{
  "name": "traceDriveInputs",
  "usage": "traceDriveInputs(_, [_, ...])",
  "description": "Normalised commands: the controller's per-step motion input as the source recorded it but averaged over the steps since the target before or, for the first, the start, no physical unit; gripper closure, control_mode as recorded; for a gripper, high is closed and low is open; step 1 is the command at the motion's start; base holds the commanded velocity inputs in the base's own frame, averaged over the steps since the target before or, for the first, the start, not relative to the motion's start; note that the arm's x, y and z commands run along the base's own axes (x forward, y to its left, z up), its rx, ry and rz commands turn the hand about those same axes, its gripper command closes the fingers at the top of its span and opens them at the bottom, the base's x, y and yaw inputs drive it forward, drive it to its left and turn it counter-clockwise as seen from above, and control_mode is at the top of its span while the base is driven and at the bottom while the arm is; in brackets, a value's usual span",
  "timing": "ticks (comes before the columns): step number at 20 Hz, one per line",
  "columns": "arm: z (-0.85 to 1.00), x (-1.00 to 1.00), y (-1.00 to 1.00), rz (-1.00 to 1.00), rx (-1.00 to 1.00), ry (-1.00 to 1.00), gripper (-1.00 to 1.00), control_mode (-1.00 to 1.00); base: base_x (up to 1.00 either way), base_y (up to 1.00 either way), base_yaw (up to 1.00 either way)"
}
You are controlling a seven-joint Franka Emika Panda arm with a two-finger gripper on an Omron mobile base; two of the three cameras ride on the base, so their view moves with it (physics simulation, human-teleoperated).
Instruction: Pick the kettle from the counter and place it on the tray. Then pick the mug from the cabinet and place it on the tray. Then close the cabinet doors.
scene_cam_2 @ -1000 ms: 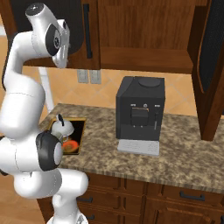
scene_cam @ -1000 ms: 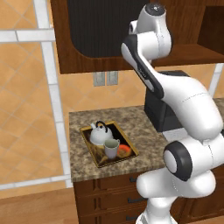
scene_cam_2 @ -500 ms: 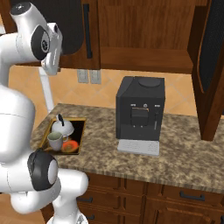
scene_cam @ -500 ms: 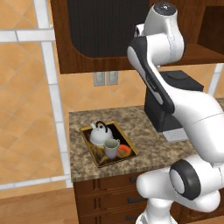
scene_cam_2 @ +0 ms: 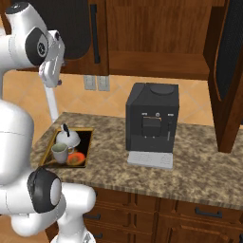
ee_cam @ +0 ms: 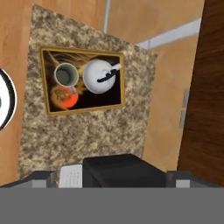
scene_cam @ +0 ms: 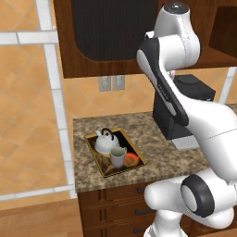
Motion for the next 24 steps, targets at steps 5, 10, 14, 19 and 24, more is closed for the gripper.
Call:
traceDriveInputs(5, [-0.04, -0.41, -0.31, -0.16, 0.0, 0.0, -1.0, -1.0, 0.0, 0.0, 0.0])
traceDriveInputs(10, [-0.04, -0.55, -0.51, -0.22, 0.0, -0.02, -1.0, -1.0, 0.0, 0.0, 0.0])
traceDriveInputs(14, [-0.04, -0.59, -0.64, -0.15, -0.01, -0.06, -1.0, -1.0, 0.0, 0.0, 0.0])
traceDriveInputs(19, [-0.01, -0.48, -0.7, -0.11, -0.04, -0.03, -1.0, -1.0, 0.0, 0.0, 0.0])
traceDriveInputs(24, [0.0, -0.41, -0.77, -0.02, -0.09, -0.02, -1.0, -1.0, 0.0, 0.0, 0.0])
